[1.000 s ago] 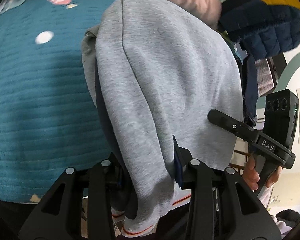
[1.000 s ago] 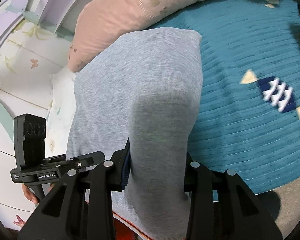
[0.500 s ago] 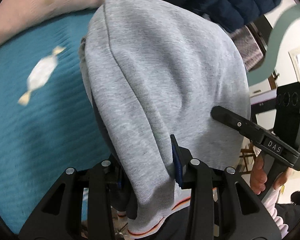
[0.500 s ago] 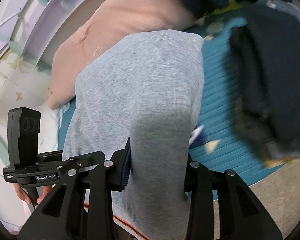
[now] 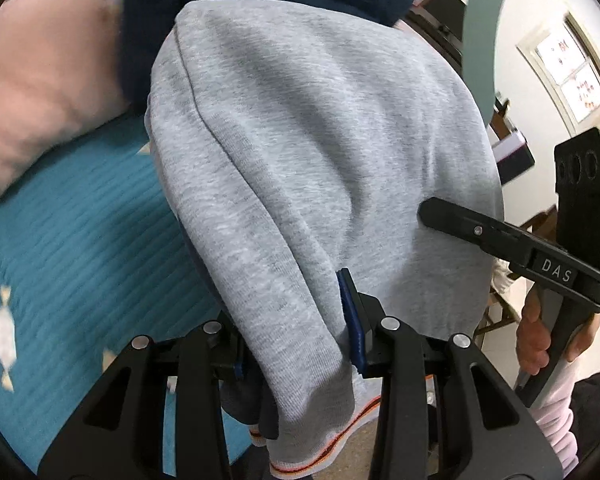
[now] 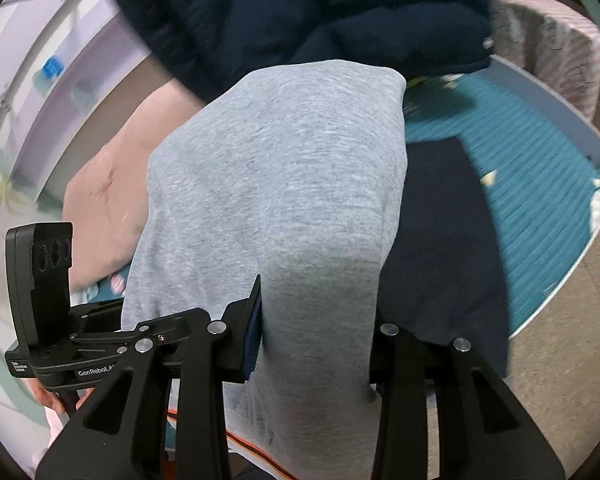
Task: Fold large clothes
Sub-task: 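Lift the grey bundle with both tools and carry it toward the clothes stack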
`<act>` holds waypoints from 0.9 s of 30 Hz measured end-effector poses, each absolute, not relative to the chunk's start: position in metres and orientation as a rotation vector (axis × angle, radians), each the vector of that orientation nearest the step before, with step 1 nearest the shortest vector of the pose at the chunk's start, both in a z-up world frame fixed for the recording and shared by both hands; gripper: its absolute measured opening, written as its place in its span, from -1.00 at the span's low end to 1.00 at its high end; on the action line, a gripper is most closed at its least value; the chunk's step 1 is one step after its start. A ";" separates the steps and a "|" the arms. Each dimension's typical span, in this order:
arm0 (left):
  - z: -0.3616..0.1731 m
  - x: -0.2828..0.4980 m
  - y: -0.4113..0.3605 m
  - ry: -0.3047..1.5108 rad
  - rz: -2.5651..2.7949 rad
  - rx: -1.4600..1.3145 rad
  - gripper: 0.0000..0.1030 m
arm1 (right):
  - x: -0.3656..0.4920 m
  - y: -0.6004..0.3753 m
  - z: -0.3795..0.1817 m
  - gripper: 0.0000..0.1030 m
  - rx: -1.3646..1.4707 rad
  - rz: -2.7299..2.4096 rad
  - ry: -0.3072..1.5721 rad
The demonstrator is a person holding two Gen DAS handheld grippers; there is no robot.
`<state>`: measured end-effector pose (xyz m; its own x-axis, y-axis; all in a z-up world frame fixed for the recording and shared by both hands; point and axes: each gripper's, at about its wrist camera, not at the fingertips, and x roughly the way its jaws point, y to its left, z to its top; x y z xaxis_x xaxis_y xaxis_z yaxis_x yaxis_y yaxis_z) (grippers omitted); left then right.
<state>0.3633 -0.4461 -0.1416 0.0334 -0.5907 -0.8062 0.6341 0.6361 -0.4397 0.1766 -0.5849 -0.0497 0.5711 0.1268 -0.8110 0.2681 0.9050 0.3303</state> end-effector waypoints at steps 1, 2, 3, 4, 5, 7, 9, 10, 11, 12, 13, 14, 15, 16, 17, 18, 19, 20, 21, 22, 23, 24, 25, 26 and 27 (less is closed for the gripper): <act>-0.141 0.368 -0.461 1.213 -0.953 0.057 -0.30 | 0.176 -0.599 -0.048 -0.36 0.451 -0.104 0.966; -0.142 0.372 -0.470 1.217 -0.960 0.058 -0.30 | 0.174 -0.611 -0.047 -0.36 0.454 -0.120 0.967; -0.144 0.377 -0.481 1.225 -0.968 0.054 -0.30 | 0.176 -0.618 -0.046 -0.36 0.454 -0.136 0.968; -0.148 0.382 -0.494 1.237 -0.978 0.056 -0.30 | 0.176 -0.629 -0.046 -0.36 0.450 -0.156 0.975; -0.153 0.386 -0.502 1.253 -0.977 0.058 -0.30 | 0.180 -0.641 -0.047 -0.36 0.449 -0.166 0.984; -0.170 0.396 -0.525 1.308 -0.964 0.055 -0.30 | 0.191 -0.666 -0.055 -0.36 0.469 -0.186 1.011; -0.188 0.404 -0.545 1.332 -0.950 0.074 -0.30 | 0.203 -0.686 -0.072 -0.35 0.502 -0.219 1.050; -0.204 0.409 -0.553 1.363 -0.917 0.085 -0.29 | 0.210 -0.698 -0.092 -0.35 0.543 -0.225 1.092; -0.216 0.414 -0.563 1.386 -0.885 0.097 -0.29 | 0.214 -0.704 -0.109 -0.34 0.566 -0.217 1.126; -0.231 0.415 -0.566 1.397 -0.857 0.119 -0.29 | 0.217 -0.710 -0.127 -0.34 0.593 -0.215 1.147; -0.246 0.416 -0.569 1.385 -0.836 0.146 -0.27 | 0.219 -0.713 -0.147 -0.32 0.606 -0.228 1.159; -0.256 0.419 -0.576 1.372 -0.824 0.157 -0.25 | 0.221 -0.712 -0.159 -0.30 0.589 -0.239 1.161; -0.267 0.421 -0.574 1.362 -0.819 0.144 -0.24 | 0.222 -0.709 -0.167 -0.29 0.562 -0.245 1.155; -0.274 0.425 -0.570 1.368 -0.823 0.108 -0.22 | 0.223 -0.707 -0.171 -0.28 0.549 -0.251 1.139; -0.278 0.431 -0.566 1.390 -0.831 0.063 -0.16 | 0.223 -0.706 -0.172 -0.26 0.547 -0.256 1.125; -0.279 0.432 -0.563 1.409 -0.836 0.030 -0.15 | 0.222 -0.704 -0.171 -0.25 0.547 -0.259 1.118; -0.281 0.437 -0.556 1.438 -0.845 -0.011 -0.09 | 0.222 -0.702 -0.169 -0.21 0.539 -0.263 1.114; -0.279 0.438 -0.553 1.442 -0.845 -0.011 0.03 | 0.221 -0.699 -0.166 -0.16 0.528 -0.265 1.113; -0.275 0.437 -0.550 1.432 -0.842 0.008 0.12 | 0.219 -0.694 -0.161 -0.14 0.504 -0.262 1.114; -0.273 0.435 -0.547 1.418 -0.835 0.030 0.24 | 0.220 -0.692 -0.155 -0.13 0.485 -0.264 1.117; -0.267 0.432 -0.543 1.403 -0.823 0.061 0.31 | 0.219 -0.689 -0.151 -0.12 0.471 -0.269 1.115; -0.263 0.431 -0.537 1.403 -0.813 0.066 0.32 | 0.215 -0.685 -0.146 -0.12 0.462 -0.278 1.111; -0.258 0.429 -0.530 1.413 -0.794 0.060 0.32 | 0.208 -0.683 -0.138 -0.12 0.458 -0.297 1.101; -0.253 0.429 -0.525 1.423 -0.775 0.059 0.32 | 0.204 -0.684 -0.131 -0.10 0.458 -0.312 1.090; -0.246 0.428 -0.518 1.425 -0.760 0.065 0.32 | 0.200 -0.684 -0.126 -0.09 0.461 -0.320 1.074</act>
<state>0.4277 -0.5179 -0.2461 -0.0439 -0.4328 -0.9004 0.5065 0.7672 -0.3935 0.1996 -0.6843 -0.1260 0.4456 -0.0281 -0.8948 0.4658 0.8609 0.2049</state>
